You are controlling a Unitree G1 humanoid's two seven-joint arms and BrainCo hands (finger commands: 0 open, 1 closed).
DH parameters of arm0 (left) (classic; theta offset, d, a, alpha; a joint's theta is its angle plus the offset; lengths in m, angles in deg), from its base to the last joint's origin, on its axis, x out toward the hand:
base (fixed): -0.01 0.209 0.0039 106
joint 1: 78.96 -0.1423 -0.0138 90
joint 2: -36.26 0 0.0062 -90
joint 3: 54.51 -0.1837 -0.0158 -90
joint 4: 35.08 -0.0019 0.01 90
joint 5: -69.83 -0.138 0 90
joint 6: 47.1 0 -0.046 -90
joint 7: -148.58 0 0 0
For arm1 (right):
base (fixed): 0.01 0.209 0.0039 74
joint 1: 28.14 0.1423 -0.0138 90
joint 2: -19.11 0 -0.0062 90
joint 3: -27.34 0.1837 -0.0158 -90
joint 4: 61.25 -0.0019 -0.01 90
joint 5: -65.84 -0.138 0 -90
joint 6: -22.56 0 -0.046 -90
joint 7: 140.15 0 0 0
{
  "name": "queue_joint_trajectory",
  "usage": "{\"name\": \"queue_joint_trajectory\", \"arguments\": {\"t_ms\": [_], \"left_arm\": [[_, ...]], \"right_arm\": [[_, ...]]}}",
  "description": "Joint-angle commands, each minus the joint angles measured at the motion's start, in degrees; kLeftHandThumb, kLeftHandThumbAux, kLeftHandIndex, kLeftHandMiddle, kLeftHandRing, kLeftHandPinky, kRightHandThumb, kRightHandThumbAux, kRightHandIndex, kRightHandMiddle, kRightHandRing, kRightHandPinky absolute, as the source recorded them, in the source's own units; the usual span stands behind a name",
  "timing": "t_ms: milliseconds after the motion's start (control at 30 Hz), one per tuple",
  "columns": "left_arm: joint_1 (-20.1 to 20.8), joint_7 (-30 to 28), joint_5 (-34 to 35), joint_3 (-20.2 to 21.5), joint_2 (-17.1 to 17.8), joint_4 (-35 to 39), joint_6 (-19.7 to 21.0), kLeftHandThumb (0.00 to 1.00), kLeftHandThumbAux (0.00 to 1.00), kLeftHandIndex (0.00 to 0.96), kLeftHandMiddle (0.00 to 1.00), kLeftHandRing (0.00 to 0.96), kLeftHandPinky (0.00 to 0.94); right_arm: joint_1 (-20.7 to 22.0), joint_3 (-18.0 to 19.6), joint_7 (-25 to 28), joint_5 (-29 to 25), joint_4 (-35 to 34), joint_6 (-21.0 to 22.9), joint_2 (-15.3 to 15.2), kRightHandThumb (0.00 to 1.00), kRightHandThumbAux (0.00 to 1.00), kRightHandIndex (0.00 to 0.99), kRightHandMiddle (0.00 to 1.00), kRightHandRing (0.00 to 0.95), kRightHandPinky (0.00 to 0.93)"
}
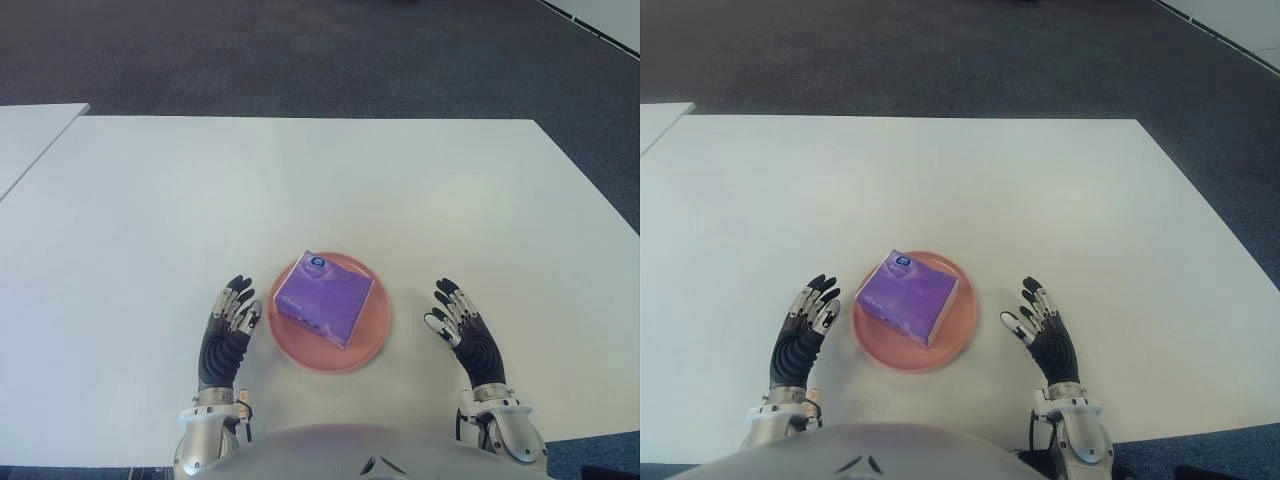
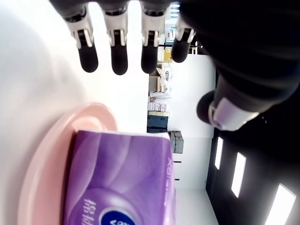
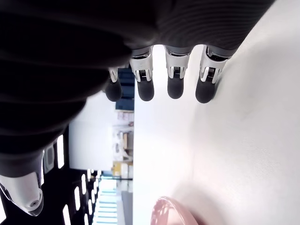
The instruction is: Put the tissue paper into the plate.
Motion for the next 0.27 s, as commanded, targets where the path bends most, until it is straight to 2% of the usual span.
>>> {"name": "queue_joint_trajectory", "arguments": {"t_ms": [33, 267], "left_arm": [[0.1, -0.01, 0.48, -1.5, -1.18, 0.33, 1.23, 0.25, 0.557, 0.141, 0.163, 0.166, 0.193], [0.27, 0.81, 0.05, -1.83, -1.54, 1.09, 2.82, 0.267, 0.553, 0.144, 0.177, 0.188, 0.229]], "right_arm": [[0.22, 0.25, 0.18, -0.57, 0.35, 0.05, -0.15, 0.158, 0.583, 0.049, 0.059, 0.0, 0.0], [0.69, 0.49, -0.31, -0.26, 0.23, 0.95, -0.12, 0.152, 0.588, 0.05, 0.062, 0.0, 0.0]]}}
